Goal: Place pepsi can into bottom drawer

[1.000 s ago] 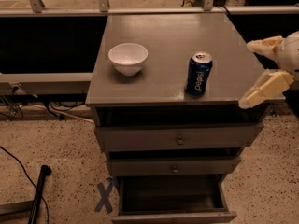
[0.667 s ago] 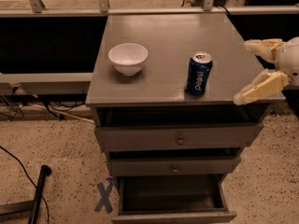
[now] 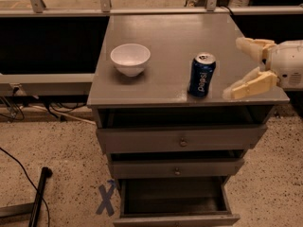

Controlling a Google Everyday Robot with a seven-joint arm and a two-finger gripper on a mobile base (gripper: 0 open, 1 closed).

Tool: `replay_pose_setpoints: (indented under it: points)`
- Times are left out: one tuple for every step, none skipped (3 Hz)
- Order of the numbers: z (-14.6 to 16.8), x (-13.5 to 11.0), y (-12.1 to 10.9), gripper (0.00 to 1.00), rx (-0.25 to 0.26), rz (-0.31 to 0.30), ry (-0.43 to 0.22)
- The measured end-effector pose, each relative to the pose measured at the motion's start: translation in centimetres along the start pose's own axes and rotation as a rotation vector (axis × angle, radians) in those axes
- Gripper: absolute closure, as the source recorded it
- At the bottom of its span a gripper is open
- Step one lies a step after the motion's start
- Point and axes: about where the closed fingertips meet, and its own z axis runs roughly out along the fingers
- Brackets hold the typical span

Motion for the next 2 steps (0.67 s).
replay_pose_setpoints:
  points:
    - [1.5, 1.1, -1.1, 0.00, 0.028, 0.030, -0.050]
    - [2.9, 1.1, -1.7, 0.00, 0.034, 0.032, -0.084]
